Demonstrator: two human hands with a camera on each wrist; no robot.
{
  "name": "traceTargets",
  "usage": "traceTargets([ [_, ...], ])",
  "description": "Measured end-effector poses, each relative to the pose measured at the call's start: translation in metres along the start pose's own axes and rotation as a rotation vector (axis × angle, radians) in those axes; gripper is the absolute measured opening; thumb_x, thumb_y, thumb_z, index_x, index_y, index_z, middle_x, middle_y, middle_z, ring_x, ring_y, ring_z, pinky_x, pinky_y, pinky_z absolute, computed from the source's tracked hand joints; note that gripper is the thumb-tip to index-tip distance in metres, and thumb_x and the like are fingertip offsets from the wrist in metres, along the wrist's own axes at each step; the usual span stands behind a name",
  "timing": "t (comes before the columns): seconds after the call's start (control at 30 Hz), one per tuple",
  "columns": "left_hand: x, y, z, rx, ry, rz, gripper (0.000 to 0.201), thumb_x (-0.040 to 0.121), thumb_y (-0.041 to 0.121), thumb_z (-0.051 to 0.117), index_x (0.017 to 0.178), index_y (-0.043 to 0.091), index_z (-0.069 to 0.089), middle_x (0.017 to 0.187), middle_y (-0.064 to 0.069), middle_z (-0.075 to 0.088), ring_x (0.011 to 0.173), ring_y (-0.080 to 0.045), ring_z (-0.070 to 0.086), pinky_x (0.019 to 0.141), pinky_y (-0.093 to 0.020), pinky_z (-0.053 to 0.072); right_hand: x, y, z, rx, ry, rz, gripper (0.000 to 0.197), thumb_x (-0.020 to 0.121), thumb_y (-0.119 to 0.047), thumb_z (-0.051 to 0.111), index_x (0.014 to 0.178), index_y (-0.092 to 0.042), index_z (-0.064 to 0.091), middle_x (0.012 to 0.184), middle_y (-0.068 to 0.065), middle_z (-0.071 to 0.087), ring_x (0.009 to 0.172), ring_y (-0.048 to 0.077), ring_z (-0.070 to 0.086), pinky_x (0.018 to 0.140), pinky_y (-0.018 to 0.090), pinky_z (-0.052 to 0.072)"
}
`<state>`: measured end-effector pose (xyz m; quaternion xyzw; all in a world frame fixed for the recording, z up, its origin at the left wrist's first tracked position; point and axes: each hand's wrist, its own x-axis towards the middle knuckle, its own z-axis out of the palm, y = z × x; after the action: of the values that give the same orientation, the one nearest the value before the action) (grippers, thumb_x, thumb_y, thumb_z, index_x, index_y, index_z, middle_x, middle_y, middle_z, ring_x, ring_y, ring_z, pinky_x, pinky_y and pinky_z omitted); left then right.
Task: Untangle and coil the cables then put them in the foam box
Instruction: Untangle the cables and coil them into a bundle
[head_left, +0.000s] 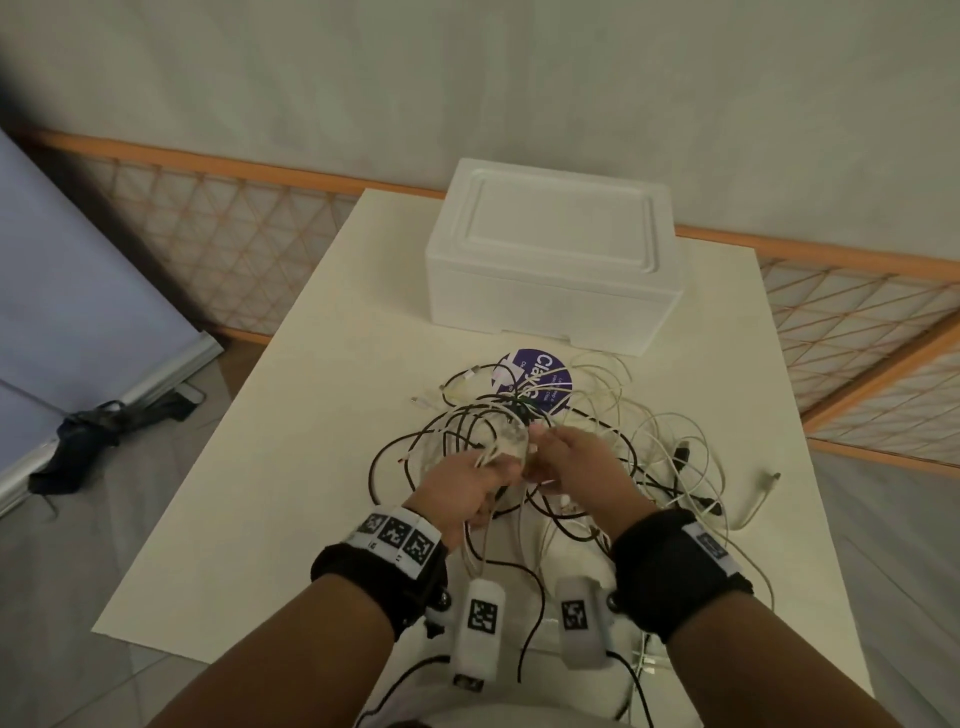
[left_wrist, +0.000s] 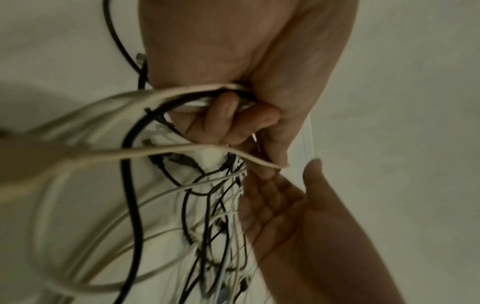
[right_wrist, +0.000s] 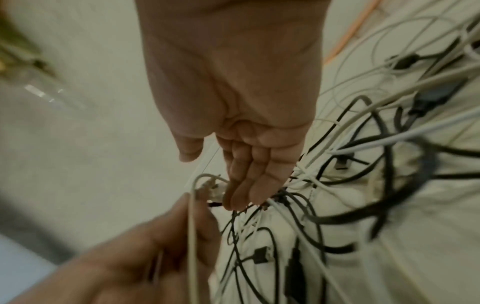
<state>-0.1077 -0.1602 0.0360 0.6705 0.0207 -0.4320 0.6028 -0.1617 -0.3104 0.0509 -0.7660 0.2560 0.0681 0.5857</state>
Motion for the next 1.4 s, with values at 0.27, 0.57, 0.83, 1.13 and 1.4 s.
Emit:
traceTargets([
  [0.27,0.008,0.006,0.002,-0.207,0.114,-0.107,0.024,0.097,0.028,0.052,0.084,0.013,0.064,0.084,-0.005,0.074,0.038,-0.007,0.024,0.039,-0.018,0.02,0.013,-0.005,0.003,-0.06,0.102,-0.024,0.022,0.091,-0.011,0.058,0.112,-0.016,0.05,0.073,-0.005,0.068,0.058,0.001,0.064,0.051,0.011,0.046],
  [0.57,0.021,0.02,0.008,-0.383,0.056,-0.211,0.031,0.1,0.026,0.045,0.077,0.012,0.061,0.051,0.003,0.051,0.035,-0.005,0.027,0.035,-0.015,0.02,-0.001,-0.011,0.01,-0.275,-0.11,-0.11,0.015,0.093,-0.012,0.054,0.102,-0.012,0.066,0.066,-0.007,0.063,0.048,-0.001,0.054,0.053,0.011,0.044],
  [0.83,0.025,0.018,0.005,-0.493,0.004,-0.232,0.029,0.101,0.027,0.044,0.081,0.012,0.059,0.055,0.008,0.05,0.031,-0.002,0.026,0.031,-0.014,0.02,-0.019,-0.016,-0.022,-0.519,-0.216,-0.128,0.016,0.088,-0.022,0.064,0.101,-0.019,0.072,0.074,-0.016,0.058,0.057,-0.012,0.051,0.055,0.003,0.036],
  [1.13,0.028,0.025,-0.018,-0.586,0.125,-0.103,0.026,0.101,0.023,0.043,0.082,0.013,0.056,0.047,0.009,0.047,0.028,-0.001,0.025,0.029,-0.013,0.02,-0.031,-0.012,-0.032,-0.865,-0.473,-0.128,0.019,0.086,-0.028,0.064,0.103,-0.026,0.073,0.08,-0.017,0.062,0.073,-0.006,0.054,0.065,0.011,0.037],
  [1.4,0.024,0.018,-0.018,-0.45,0.171,-0.097,0.021,0.097,0.021,0.052,0.083,0.013,0.065,0.073,0.004,0.069,0.033,-0.002,0.025,0.032,-0.015,0.021,-0.021,-0.002,-0.033,-0.997,-0.238,-0.15,0.029,0.088,-0.028,0.054,0.115,-0.027,0.066,0.115,-0.001,0.062,0.109,0.018,0.057,0.093,0.029,0.044],
])
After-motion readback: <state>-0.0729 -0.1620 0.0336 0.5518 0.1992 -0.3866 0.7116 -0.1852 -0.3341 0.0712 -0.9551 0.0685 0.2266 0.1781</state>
